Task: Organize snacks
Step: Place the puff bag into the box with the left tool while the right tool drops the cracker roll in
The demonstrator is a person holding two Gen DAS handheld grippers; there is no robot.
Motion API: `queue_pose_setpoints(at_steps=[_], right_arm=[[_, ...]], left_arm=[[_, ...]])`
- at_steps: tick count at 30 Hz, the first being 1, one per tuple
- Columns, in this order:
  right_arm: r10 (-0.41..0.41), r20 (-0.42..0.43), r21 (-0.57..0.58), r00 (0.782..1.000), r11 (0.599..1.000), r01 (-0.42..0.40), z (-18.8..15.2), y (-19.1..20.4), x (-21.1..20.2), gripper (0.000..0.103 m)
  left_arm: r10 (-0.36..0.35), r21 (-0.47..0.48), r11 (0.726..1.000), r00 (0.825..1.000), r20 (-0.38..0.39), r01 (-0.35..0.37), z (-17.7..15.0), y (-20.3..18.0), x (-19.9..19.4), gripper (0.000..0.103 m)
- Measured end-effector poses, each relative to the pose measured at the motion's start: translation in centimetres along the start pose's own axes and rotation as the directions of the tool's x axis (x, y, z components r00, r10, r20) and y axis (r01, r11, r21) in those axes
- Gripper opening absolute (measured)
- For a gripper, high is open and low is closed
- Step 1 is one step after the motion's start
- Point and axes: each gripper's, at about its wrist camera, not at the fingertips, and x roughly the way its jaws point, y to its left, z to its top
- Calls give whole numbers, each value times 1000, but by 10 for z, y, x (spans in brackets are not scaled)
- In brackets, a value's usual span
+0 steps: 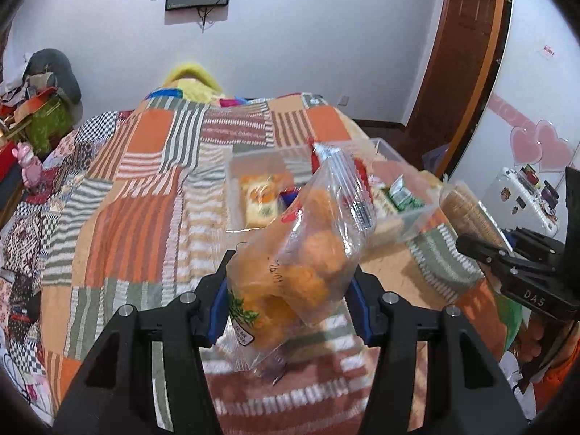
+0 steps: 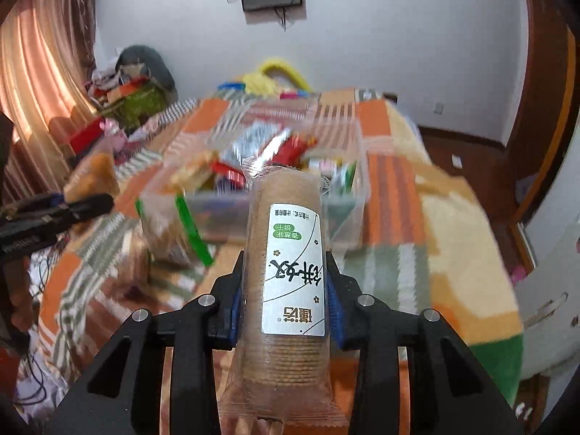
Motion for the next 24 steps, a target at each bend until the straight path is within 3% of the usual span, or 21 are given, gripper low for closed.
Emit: queue_pose_setpoints(at_steps=[12, 24], right_arm=[[-27, 74, 18, 997, 1000, 26, 47, -8, 24, 33], [-61, -8, 27, 998, 998, 61, 63, -20, 80, 33]], left_arm=[[-6, -8, 1000, 1000, 19, 6, 52, -12, 44, 55], [6, -11, 1000, 996, -92, -7, 77, -14, 123, 55]])
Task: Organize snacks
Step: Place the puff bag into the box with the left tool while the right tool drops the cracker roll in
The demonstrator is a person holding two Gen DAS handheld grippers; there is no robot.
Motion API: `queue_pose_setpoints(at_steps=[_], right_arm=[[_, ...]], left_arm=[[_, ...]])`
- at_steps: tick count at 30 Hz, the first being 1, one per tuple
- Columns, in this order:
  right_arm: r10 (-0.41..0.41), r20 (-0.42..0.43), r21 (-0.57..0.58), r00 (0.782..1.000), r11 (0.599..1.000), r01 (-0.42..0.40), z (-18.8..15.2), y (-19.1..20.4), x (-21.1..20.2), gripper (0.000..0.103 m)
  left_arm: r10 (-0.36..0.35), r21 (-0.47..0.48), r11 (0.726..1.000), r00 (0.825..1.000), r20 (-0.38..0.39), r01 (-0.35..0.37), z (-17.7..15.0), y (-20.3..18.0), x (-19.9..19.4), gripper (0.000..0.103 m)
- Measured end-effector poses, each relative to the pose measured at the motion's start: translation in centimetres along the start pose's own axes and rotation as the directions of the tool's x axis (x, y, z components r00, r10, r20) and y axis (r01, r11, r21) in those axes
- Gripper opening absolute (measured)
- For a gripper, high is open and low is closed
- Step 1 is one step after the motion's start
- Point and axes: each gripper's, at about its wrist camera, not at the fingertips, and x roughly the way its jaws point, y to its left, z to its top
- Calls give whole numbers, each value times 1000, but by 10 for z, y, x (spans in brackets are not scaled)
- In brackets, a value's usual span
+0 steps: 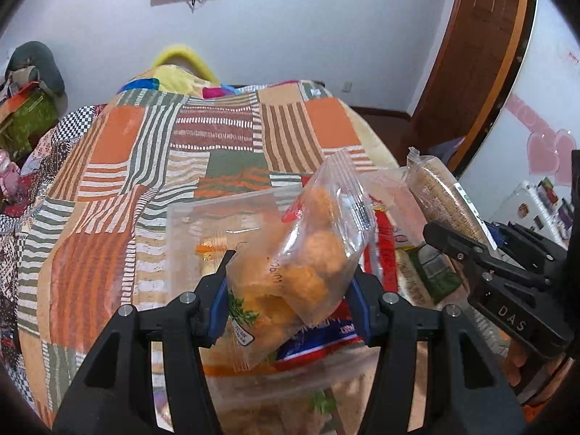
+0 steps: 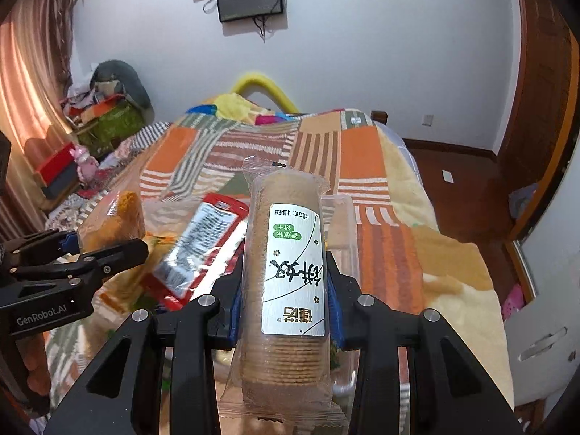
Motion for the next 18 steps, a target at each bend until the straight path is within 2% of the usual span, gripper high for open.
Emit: queue_pose_setpoints(at_steps=[7, 12, 18], right_arm=[[4, -28, -5, 1000, 1000, -4, -5, -4, 6, 34], [6, -20, -2, 1000, 1000, -6, -5, -5, -3, 36], [15, 19, -25, 1000, 1000, -15, -4, 1, -31, 49]], left_arm=[[9, 18, 1000, 1000, -12, -9, 1, -7, 12, 59], [12, -1, 1000, 1000, -5, -12, -2, -5, 5, 70], [-9, 13, 1000, 1000, 29, 9, -6, -6, -23, 73]])
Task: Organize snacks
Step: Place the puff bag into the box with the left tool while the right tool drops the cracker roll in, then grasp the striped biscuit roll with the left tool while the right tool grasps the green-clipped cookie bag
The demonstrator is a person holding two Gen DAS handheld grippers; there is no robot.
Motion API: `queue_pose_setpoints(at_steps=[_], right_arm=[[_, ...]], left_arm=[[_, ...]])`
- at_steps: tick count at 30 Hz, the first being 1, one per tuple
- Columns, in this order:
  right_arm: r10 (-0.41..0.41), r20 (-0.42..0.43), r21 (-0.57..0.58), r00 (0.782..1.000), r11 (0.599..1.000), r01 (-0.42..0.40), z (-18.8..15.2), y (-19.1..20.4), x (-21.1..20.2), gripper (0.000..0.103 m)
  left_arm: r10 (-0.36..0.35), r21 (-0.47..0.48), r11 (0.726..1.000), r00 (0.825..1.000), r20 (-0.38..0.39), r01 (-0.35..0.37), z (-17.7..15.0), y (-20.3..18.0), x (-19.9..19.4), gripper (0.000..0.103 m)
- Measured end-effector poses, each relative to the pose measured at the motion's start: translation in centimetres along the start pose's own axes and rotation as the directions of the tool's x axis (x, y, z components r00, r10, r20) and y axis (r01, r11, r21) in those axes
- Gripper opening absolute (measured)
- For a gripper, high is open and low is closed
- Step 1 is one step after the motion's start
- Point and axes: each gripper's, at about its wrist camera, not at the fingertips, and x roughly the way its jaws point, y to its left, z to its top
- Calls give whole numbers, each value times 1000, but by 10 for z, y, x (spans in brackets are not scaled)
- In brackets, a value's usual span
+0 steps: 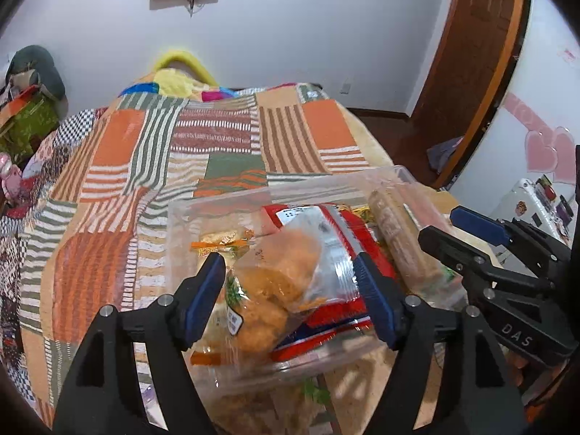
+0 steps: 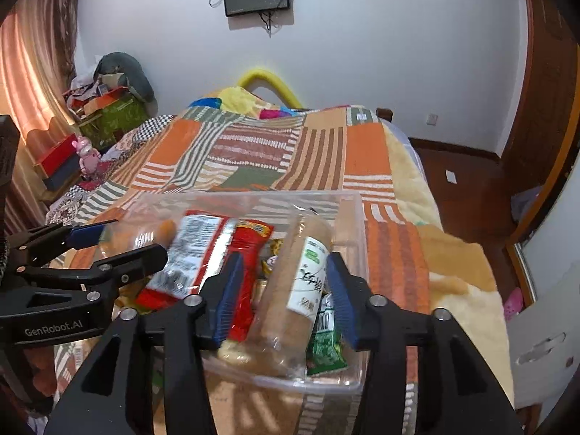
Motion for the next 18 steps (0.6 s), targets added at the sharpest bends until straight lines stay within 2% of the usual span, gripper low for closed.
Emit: queue_pose_setpoints(at_steps=[2, 9, 11, 18], right_arm=[[8, 12, 0, 1000, 1000, -8, 1, 2, -7, 55], [36, 53, -20, 998, 999, -35, -3, 13, -36, 57], [49, 60, -21, 997, 999, -47, -6, 17, -42, 61], [81, 45, -46, 996, 996, -79, -25, 39, -47, 68]], left_arm=[[10, 17, 1000, 1000, 22, -11, 1, -2, -13, 74], [12, 31, 999, 997, 78, -15, -6, 4, -61, 82], [17, 33, 999, 996, 87, -20, -14, 9, -74, 86], [50, 44, 998, 998, 50, -52, -54, 35, -94, 89]])
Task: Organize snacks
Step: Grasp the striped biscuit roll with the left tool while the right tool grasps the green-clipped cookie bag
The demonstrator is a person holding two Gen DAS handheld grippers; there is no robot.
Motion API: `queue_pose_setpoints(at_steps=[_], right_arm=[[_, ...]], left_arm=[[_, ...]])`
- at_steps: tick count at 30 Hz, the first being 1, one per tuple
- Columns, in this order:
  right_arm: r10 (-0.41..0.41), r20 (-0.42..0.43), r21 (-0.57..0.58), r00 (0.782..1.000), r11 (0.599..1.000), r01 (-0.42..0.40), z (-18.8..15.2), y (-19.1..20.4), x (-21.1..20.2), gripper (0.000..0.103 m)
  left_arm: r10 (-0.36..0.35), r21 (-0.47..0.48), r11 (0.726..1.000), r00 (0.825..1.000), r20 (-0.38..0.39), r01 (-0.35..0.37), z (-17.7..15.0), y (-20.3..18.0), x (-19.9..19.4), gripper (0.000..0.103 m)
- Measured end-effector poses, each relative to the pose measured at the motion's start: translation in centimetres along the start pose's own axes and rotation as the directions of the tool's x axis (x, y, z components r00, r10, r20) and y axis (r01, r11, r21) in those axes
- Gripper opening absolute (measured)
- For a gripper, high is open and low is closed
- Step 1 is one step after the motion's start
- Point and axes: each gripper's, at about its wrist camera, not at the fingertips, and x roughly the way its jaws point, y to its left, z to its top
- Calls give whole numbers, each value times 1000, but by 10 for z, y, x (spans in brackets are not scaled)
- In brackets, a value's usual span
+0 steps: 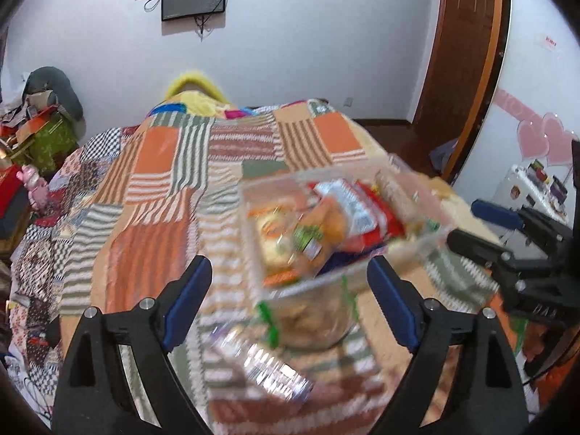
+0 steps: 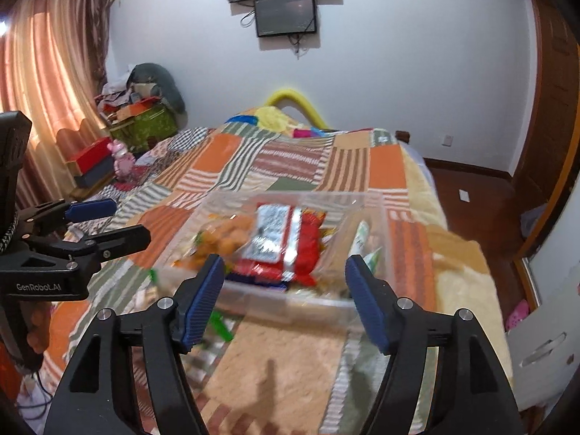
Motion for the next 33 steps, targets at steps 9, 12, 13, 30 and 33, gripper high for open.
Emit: queue_pose_setpoints(at_steps=[9, 12, 13, 30, 33], right_arm=[[49, -56, -14, 997, 999, -50, -22, 29, 18, 74], [54, -84, -17, 995, 998, -56, -29, 37, 30, 74], [60, -93, -13, 994, 998, -61, -31, 39, 32, 74], [108, -202, -55, 973, 991, -122, -36, 71, 91, 79], [115, -228, -48, 967, 990, -129, -37, 77, 103, 79]], left_arm=[[0, -123, 992, 989, -151, -19, -62, 43, 34, 89], [-21, -151, 988, 978, -206, -11, -77, 45, 55, 89], [-22, -152, 988, 975, -221, -12, -81, 44, 61, 89], [-14, -119, 993, 976, -219, -13, -111, 68, 85, 52], [-21, -131, 991, 978, -206, -6, -111, 74, 86, 46]])
